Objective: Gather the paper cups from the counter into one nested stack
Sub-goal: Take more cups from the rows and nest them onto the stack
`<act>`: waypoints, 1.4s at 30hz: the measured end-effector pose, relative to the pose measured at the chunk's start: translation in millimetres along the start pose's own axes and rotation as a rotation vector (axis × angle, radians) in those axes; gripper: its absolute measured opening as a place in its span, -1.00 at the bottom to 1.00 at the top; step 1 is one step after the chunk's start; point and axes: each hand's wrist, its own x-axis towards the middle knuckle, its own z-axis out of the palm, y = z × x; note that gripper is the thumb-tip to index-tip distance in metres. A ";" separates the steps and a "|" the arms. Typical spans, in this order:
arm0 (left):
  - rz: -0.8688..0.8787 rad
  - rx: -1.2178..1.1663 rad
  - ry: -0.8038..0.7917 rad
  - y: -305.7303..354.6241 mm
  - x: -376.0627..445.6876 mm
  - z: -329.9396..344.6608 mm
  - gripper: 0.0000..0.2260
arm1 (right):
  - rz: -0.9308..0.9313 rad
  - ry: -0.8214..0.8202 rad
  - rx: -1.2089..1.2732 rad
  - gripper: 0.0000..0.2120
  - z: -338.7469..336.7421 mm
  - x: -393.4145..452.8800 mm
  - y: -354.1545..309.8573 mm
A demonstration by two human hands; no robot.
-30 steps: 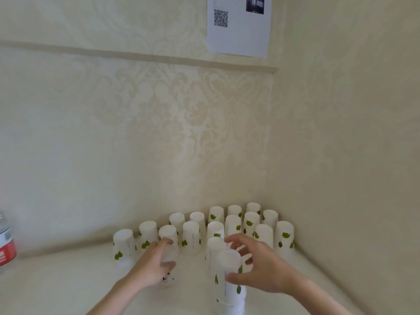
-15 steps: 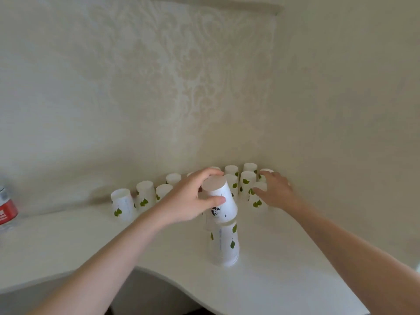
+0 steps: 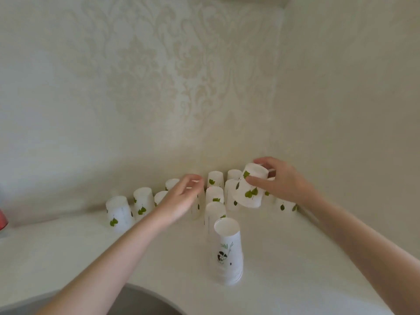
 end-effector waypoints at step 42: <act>0.161 0.017 -0.328 25.1 -27.6 11.9 -0.53 | 0.304 0.210 -0.240 -0.37 39.1 16.2 133.5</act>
